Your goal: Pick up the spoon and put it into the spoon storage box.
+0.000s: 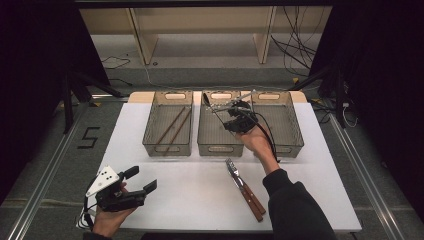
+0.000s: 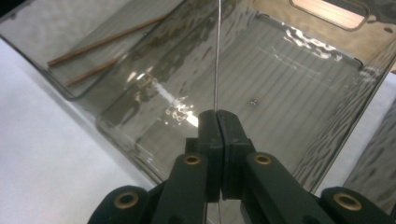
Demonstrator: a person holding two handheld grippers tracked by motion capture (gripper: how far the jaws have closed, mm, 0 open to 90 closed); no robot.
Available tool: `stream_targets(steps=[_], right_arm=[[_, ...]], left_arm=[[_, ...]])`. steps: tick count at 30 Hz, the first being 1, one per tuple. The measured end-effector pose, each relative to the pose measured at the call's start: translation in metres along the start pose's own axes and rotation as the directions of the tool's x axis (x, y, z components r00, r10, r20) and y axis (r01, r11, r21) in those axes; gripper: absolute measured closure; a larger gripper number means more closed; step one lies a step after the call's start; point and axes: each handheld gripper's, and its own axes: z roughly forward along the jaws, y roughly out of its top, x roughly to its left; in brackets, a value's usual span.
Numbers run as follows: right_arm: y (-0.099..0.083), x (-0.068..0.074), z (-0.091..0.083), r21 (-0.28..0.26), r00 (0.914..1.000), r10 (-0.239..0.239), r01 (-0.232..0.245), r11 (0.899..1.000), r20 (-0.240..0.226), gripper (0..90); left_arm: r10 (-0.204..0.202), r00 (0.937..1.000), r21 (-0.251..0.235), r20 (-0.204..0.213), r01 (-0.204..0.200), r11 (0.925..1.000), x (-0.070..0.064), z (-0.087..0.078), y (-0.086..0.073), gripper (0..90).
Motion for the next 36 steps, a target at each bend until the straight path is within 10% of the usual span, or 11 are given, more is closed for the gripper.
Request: stream_targets(steps=[36], right_arm=[[-0.006,-0.009,0.042,0.139,0.9953,0.074,-0.082,0.987,0.063,89.6]], left_arm=[[0.007,0.9999,-0.001,0.009,-0.007,1.0000,-0.001,0.001,-0.001,16.0]])
